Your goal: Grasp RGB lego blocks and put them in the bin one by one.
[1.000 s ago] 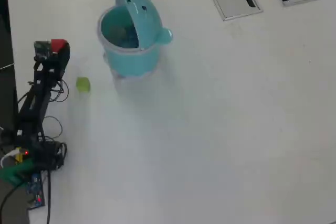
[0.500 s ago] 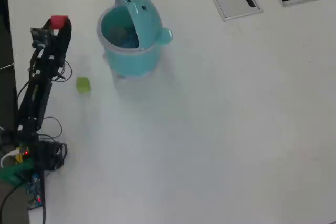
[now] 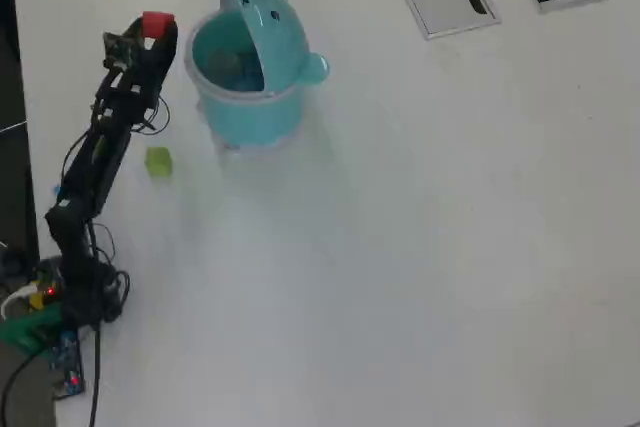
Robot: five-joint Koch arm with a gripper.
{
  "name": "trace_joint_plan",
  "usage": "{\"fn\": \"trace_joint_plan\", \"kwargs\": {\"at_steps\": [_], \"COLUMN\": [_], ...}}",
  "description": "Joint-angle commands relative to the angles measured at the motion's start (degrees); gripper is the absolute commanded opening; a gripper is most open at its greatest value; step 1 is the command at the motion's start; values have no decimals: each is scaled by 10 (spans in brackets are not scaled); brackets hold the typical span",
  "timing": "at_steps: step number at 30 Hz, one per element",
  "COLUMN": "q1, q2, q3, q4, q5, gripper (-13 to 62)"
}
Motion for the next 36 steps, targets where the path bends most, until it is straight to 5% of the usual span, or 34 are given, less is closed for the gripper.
{"fn": "trace_joint_plan", "kwargs": {"at_steps": [1,13,17,36], "q1": [13,106,127,91], "q2": [9,-130,-182,-77], "q3": [-64,-213,-293,-185], "q4": [-73,-89,-38,54], "q5": [5,31,30,32], "gripper": [55,112,245,301]}}
